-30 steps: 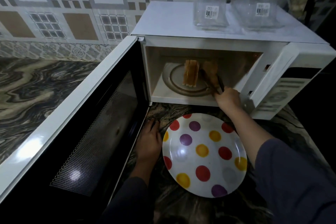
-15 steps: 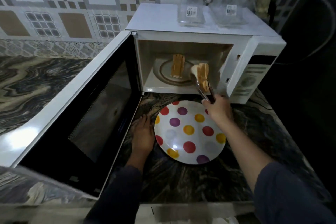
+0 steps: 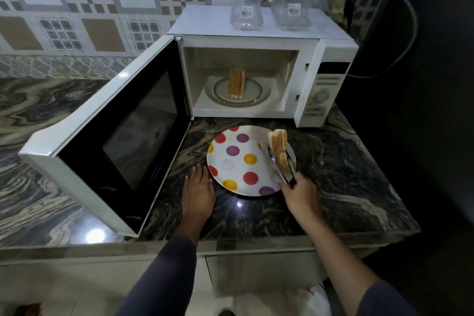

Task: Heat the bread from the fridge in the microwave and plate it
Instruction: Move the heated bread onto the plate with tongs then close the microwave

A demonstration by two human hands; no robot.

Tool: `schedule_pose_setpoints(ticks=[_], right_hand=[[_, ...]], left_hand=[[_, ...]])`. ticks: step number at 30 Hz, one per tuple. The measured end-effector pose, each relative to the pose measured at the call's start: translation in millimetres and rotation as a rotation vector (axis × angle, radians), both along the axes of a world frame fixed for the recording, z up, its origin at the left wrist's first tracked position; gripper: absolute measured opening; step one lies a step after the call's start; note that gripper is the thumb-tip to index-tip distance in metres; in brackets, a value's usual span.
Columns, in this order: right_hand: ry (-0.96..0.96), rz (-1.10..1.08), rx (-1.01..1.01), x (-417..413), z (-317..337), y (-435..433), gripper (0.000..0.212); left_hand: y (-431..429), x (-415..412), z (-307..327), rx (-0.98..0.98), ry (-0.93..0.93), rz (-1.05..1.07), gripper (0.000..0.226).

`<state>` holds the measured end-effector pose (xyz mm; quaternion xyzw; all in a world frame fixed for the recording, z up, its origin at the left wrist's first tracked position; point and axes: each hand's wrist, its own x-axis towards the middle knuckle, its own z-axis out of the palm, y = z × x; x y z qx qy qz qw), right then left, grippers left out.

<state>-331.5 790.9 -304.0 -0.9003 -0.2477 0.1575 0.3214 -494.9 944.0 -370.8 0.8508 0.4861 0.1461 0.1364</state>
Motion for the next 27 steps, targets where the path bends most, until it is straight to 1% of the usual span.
schedule_pose_setpoints(ticks=[4,8,12,17,22,27], right_hand=[[0.012,-0.062,-0.016,-9,-6,1,0.033],[0.048,-0.115,-0.07,-21,-6,10,0.041],[0.079,-0.167,-0.095,-30,-5,14,0.043],[0.128,-0.22,-0.061,-39,-4,18,0.046],[0.164,-0.225,-0.051,-48,-4,21,0.051],[0.128,-0.211,-0.086,-50,-4,12,0.058]], left_hand=[[0,-1,-1,0.003,0.016,-0.012,0.049],[0,-2,-1,0.004,0.007,-0.018,0.049],[-1,-2,-1,0.01,0.011,-0.017,0.049],[-2,-2,-2,0.014,0.002,-0.021,0.049],[-1,-3,-2,0.007,-0.003,-0.031,0.049],[0,-4,-2,0.001,0.002,-0.038,0.049]])
